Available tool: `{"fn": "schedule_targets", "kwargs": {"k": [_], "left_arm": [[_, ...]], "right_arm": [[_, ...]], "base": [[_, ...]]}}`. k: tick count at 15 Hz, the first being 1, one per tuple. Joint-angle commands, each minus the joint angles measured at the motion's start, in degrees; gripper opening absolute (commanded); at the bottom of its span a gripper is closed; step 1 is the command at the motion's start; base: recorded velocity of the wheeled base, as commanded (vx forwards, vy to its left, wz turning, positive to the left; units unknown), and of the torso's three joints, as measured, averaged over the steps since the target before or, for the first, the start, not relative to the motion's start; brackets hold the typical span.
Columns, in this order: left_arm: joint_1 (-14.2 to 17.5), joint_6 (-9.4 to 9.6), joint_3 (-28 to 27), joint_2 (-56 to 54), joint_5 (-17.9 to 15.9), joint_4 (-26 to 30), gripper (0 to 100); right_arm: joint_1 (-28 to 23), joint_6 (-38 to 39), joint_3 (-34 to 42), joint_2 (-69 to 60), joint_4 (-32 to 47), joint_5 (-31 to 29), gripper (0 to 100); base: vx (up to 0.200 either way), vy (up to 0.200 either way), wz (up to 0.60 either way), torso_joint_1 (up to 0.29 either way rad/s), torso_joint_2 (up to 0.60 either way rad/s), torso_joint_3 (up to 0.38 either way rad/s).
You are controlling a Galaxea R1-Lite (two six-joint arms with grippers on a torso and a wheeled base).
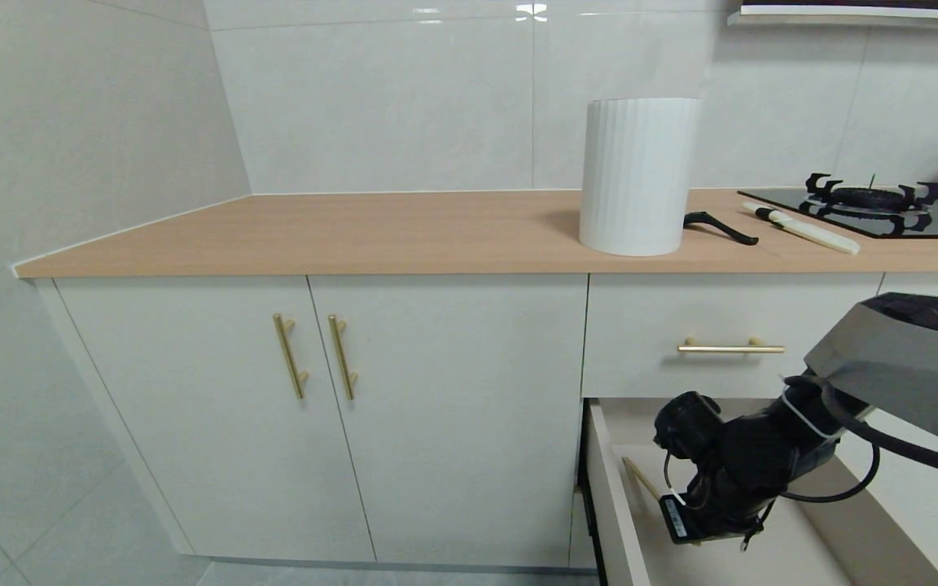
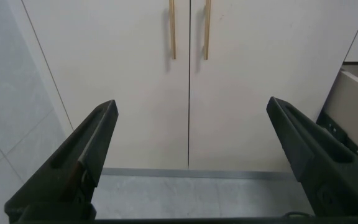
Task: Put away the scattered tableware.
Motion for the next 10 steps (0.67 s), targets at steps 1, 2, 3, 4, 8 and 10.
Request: {"fn": "schedule_targets", "kwargs": {"k": [1,2,3,4,8,10], "left_arm": [[0.0,-0.02,0.0,0.0,0.0,0.0,100],[0.0,0.06,0.0,0.0,0.0,0.0,100],[0.0,-0.02,0.0,0.0,0.0,0.0,100],[0.0,-0.02,0.0,0.0,0.0,0.0,100],[0.0,-0.02,0.0,0.0,0.0,0.0,100],[0.0,-0.02,0.0,0.0,0.0,0.0,100]], "right_arm": [[0.4,0.1,0.3,0.6,0.3,-0.1,0],[0.5,0.1,0.3,0.6,0.6,-0.1,0],[0.5,0.1,0.3,0.6,0.6,-0.1,0],[0.5,0.2,0.2,0.6,0.6,-0.1,0],[0.5,0.2,0.3,0.7,0.6,-0.1,0],[0.5,0.2,0.4,0.7,0.6,-0.1,0]], "base": [[0.000,0.000,0.00,0.000,0.00,0.000],[0.000,0.000,0.00,0.000,0.00,0.000],[0.000,0.000,0.00,0.000,0.00,0.000],[0.000,0.000,0.00,0.000,0.00,0.000],[0.000,0.000,0.00,0.000,0.00,0.000],[0.000,0.000,0.00,0.000,0.00,0.000]]}}
